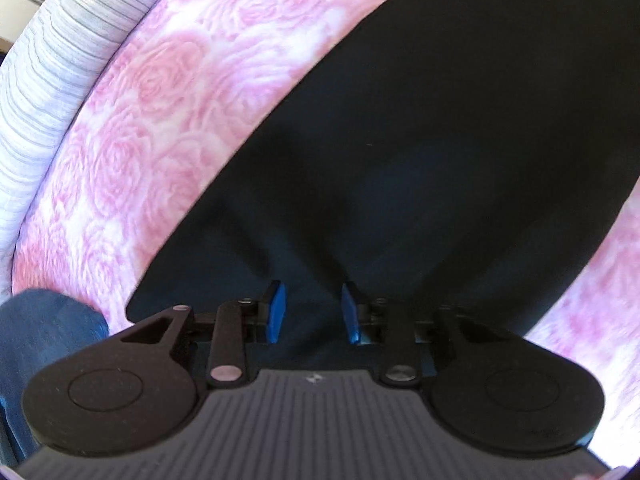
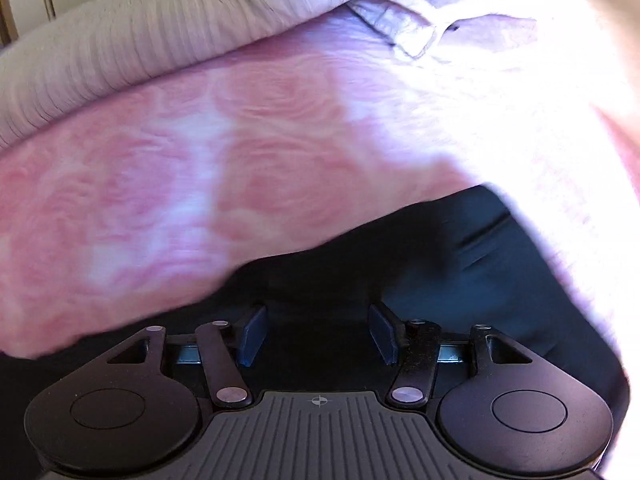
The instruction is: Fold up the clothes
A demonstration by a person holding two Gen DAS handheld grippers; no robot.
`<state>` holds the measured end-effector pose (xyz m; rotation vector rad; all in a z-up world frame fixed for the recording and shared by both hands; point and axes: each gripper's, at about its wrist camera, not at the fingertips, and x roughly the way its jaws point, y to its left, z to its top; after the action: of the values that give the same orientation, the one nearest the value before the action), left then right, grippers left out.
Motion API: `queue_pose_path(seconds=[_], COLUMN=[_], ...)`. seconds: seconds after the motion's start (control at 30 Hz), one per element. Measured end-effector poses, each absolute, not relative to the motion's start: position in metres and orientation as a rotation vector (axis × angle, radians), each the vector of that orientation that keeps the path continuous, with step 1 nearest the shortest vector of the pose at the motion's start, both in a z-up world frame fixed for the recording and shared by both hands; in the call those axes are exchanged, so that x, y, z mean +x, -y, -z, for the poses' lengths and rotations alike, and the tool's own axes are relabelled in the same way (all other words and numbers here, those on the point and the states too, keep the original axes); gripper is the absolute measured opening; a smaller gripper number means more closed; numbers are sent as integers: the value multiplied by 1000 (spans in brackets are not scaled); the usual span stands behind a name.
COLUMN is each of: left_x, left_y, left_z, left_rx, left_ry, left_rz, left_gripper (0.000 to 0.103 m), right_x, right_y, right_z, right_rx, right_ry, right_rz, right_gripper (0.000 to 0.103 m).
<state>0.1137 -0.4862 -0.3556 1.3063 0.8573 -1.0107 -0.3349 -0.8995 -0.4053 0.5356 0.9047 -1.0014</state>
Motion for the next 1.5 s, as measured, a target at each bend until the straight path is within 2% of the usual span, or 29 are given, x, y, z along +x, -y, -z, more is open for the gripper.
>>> queue_pose_path(seconds=[0.1,0.2,0.33,0.43,0.53,0.77,1.0,1.13,1.33,1.5], left_x=[102,93,93,105,120,147,171,181,179,178], left_y=[483,475,452,429,405,347,280,250,212,196], left_z=[348,339,339,341,342,333,284,270,260,261], left_rx=[1304,1309,1346,1346,1335,1296,1070,977,854,768], left_ry=[-872,-881,-888,-893,-876,-812,-797,-757,-737,-744], left_rz=[982,958,941,927,939,1082,1135,1118,1089,1079], left_gripper=[27,27,30,30,30,31,32,34,35,37], right_x=[-354,-363,-365,-364,-357,-278,-107,-32,10,22], right_y=[914,877,804,767,730,560,305,197,136,136], right_z=[402,388,388,399,383,354,357,382,444,462], right_rx=[545,562,534,590,585,456,49,-249,-667,-818], right_ry=[-906,-879,-930,-999,-967,-945,-922,-866,-878,-817], right_rz=[1038,964,802,770,853,728,164,-47,-102,-102], right_gripper=[56,56,56,57,57,57,58,59,59,59])
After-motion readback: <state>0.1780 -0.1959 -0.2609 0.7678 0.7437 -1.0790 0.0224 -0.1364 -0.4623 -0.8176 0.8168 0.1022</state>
